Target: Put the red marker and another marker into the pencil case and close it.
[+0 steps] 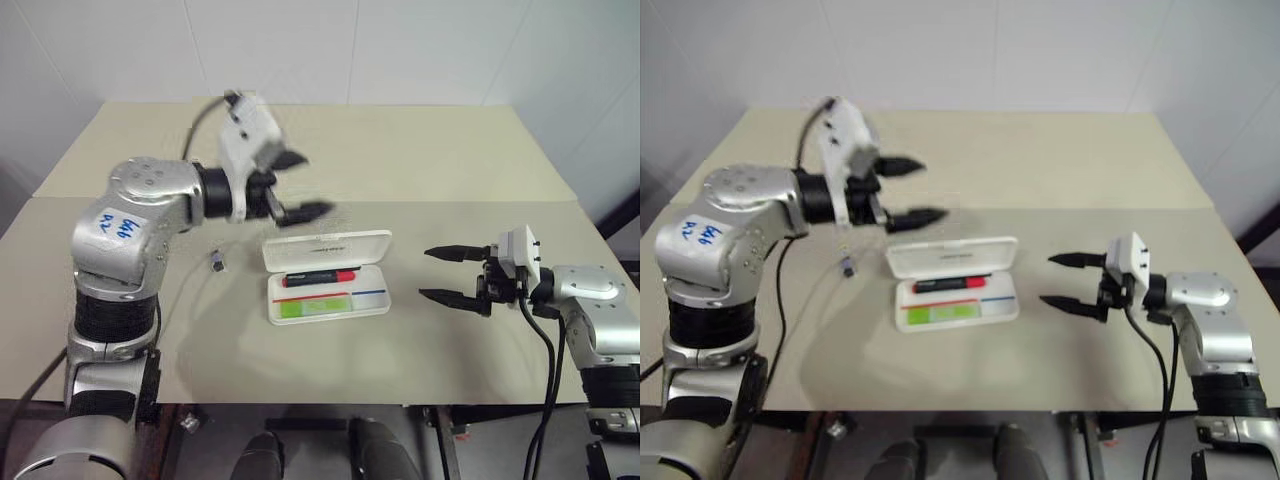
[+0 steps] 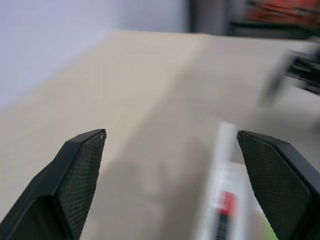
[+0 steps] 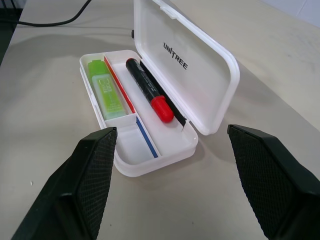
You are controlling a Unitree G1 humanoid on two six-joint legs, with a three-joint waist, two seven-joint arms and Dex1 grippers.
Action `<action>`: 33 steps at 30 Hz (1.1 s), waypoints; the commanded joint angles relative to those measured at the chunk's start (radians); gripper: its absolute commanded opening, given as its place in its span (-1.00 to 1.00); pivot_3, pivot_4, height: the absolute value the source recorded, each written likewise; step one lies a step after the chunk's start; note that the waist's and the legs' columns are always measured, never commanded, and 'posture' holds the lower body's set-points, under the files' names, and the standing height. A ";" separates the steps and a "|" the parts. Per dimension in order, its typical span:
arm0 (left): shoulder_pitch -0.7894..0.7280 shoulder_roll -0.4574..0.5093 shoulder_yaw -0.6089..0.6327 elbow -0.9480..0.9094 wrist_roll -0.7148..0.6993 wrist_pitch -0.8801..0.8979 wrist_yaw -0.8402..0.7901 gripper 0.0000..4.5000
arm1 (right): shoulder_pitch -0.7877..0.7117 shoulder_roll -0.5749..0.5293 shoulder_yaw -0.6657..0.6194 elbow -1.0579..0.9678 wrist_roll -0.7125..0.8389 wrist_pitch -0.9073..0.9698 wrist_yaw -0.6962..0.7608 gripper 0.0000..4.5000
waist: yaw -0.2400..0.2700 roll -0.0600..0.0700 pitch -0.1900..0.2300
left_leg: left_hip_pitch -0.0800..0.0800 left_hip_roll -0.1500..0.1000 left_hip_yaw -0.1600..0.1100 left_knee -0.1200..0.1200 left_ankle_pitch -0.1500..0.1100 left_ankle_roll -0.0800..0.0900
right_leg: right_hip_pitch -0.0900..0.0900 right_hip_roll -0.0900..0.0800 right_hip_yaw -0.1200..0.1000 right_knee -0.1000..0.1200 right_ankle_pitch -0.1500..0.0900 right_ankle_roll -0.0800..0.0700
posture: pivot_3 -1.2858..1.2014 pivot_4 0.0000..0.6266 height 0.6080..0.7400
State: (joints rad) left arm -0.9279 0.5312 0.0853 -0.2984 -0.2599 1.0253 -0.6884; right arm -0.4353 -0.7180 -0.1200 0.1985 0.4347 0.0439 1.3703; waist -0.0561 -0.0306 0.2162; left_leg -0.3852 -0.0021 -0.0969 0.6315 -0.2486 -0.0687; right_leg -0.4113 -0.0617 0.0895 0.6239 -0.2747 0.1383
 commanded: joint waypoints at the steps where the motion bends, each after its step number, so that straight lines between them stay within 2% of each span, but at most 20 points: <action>1: -0.008 -0.066 0.115 -0.030 0.036 0.023 0.202 0.99 | -0.059 -0.017 -0.019 0.031 0.034 -0.011 0.046 1.00 | 0.001 0.000 0.000 | 0.000 0.000 0.000 0.000 0.000 0.000 | 0.000 0.000 0.000 0.000 0.000 0.000 | 0.03 -0.52 1.00; 8: 0.013 -0.292 0.332 0.006 0.131 0.146 0.624 0.99 | -0.174 -0.010 -0.020 0.116 0.063 0.004 0.115 1.00 | 0.003 0.000 0.000 | 0.000 -0.001 0.000 0.000 0.000 0.000 | 0.001 -0.001 0.000 -0.002 0.001 0.001 | 0.03 -0.52 1.00; 17: 0.075 -0.513 0.433 0.010 0.170 0.246 0.866 0.99 | -0.208 -0.007 -0.015 0.153 0.072 -0.004 0.147 1.00 | 0.021 -0.001 0.000 | -0.002 -0.002 -0.001 0.000 0.000 -0.001 | 0.001 -0.001 0.000 -0.004 0.002 0.002 | 0.03 -0.52 1.00; 20: 0.122 -0.580 0.428 -0.013 0.167 0.278 0.898 0.99 | -0.204 -0.011 -0.013 0.159 0.062 -0.013 0.145 1.00 | 0.024 -0.001 0.000 | -0.001 -0.002 0.000 0.000 0.000 -0.001 | 0.001 -0.001 0.000 -0.004 0.002 0.002 | 0.03 -0.52 1.00; 25: 0.191 -0.621 0.432 -0.033 0.169 0.310 0.923 0.99 | -0.196 -0.015 -0.013 0.165 0.051 -0.022 0.143 1.00 | 0.025 -0.001 0.000 | -0.001 -0.002 0.000 0.000 0.000 -0.001 | 0.001 -0.001 0.000 -0.004 0.002 0.002 | 0.03 -0.52 1.00; 33: 0.208 -0.638 0.474 -0.030 0.183 0.380 0.970 0.99 | -0.199 -0.015 -0.011 0.176 0.038 -0.029 0.147 1.00 | 0.025 -0.001 0.000 | -0.001 -0.002 0.000 0.000 0.000 -0.002 | 0.002 -0.001 0.000 -0.005 0.002 0.003 | 0.03 -0.52 1.00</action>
State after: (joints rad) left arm -0.7205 -0.0973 0.5536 -0.2946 -0.0824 1.3950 0.2724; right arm -0.6229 -0.7176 -0.1191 0.3821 0.4662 0.0262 1.4959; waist -0.0306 -0.0314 0.2165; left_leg -0.3865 -0.0038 -0.0969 0.6319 -0.2484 -0.0707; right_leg -0.4097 -0.0624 0.0892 0.6191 -0.2726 0.1409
